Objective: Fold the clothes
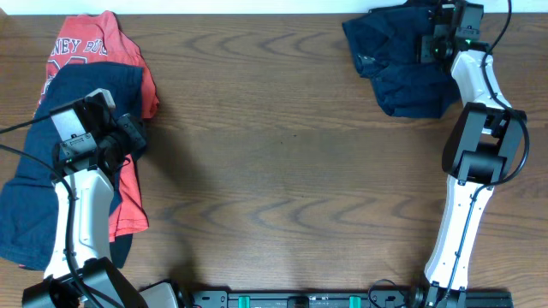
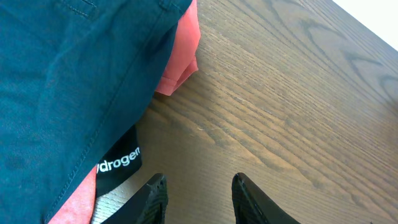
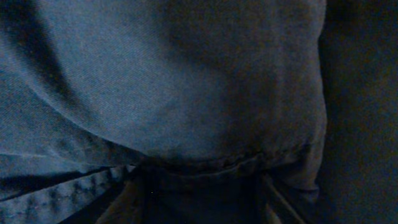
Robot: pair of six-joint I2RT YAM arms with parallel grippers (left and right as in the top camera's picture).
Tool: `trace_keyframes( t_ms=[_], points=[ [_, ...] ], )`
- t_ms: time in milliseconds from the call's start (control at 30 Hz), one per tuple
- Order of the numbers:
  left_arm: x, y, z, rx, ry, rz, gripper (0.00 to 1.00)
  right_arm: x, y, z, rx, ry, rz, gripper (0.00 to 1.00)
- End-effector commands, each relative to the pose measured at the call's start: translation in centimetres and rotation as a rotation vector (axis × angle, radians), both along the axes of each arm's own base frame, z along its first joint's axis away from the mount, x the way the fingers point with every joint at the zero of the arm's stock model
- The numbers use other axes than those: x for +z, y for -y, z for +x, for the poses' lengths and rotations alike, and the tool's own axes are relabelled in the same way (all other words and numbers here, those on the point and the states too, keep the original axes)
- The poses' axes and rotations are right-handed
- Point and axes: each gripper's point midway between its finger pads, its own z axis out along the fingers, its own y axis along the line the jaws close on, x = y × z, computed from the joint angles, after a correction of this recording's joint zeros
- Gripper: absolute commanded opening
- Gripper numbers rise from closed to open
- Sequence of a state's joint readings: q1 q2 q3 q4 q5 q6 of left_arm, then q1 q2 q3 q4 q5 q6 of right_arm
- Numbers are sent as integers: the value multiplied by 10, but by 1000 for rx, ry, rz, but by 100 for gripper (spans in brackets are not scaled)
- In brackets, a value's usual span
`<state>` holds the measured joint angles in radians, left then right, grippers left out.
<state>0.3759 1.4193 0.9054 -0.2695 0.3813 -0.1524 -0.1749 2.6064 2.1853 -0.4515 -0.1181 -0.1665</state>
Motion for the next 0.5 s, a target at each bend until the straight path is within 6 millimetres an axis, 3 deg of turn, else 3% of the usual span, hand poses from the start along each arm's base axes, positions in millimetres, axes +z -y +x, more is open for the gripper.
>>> trace_keyframes(
  t_ms=[0, 133, 267, 367, 467],
  points=[
    [-8, 1, -4, -14, -21, 15, 37, -23, -39, -16, 105, -79, 74, 60],
    [-8, 1, -3, -14, -21, 15, 37, 45, -39, -14, 108, -4, 59, 68],
    [-8, 1, -3, -15, -21, 15, 37, 106, -49, -27, 124, 32, 58, 77],
    [-8, 1, -3, -14, -20, 16, 37, 135, -65, -39, 154, 37, 67, 79],
    [-7, 0, -2, -17, -13, 21, 37, 147, -88, -47, 198, 26, 88, 80]
  ],
)
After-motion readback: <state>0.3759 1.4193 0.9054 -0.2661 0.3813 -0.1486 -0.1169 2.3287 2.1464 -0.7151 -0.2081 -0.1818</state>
